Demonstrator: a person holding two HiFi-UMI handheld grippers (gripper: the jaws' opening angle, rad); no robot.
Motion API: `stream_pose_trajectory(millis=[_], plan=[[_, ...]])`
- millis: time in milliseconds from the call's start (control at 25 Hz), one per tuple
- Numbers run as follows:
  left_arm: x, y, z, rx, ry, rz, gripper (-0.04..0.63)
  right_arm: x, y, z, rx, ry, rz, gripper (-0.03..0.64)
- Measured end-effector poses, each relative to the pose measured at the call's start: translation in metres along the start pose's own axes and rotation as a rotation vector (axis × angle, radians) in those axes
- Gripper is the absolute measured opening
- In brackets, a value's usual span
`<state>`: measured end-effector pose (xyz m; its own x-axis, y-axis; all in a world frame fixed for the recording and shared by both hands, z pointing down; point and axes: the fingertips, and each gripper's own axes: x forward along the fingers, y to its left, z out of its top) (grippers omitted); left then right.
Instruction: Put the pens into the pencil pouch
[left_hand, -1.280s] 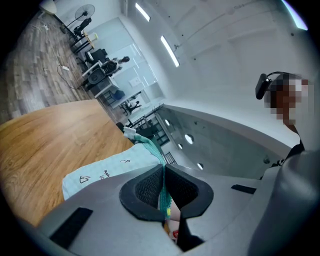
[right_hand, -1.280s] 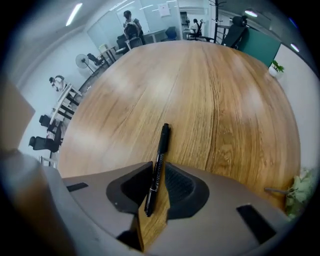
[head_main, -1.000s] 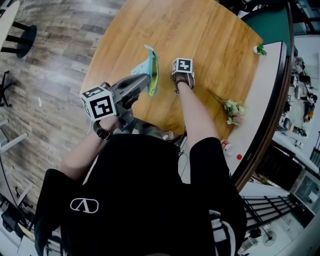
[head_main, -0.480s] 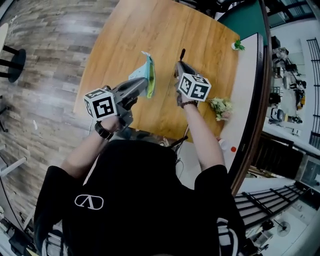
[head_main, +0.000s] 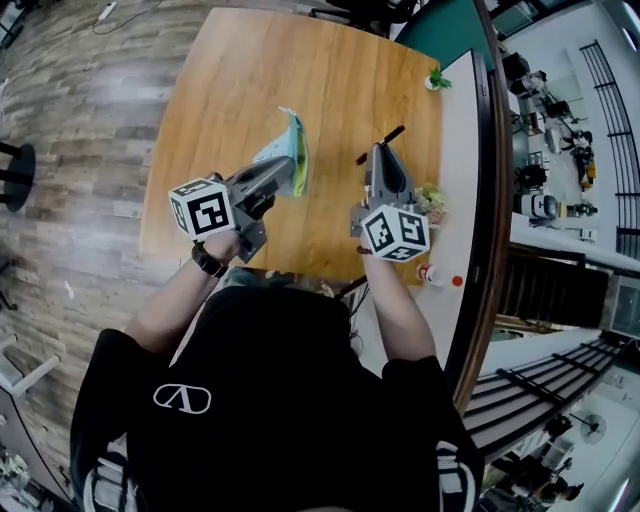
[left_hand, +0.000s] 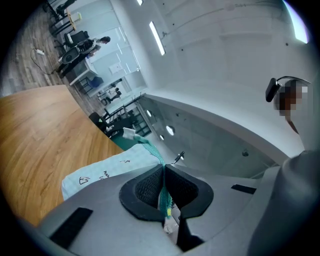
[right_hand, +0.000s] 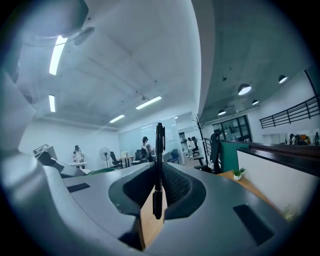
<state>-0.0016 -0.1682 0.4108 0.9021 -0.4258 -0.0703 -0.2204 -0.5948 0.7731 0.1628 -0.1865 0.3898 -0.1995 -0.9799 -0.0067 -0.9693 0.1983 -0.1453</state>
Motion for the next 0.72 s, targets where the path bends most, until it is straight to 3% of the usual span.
stream_pose_trajectory(millis=[160,400,720], plan=[[0.013,-0.007,-0.006,-0.009,0.012,-0.014,0.015,-0.009,0.015,0.025,0.008,-0.075,0.047,0.041],[0.020,-0.012,-0.009,-0.013,0.023,-0.023,0.015,0.001,0.075,0.056,0.048,-0.162,0.196,0.043],[0.020,-0.019,-0.001,-0.022,0.003,-0.043,0.015,0.011,0.108,0.052,0.063,-0.141,0.274,0.042]])
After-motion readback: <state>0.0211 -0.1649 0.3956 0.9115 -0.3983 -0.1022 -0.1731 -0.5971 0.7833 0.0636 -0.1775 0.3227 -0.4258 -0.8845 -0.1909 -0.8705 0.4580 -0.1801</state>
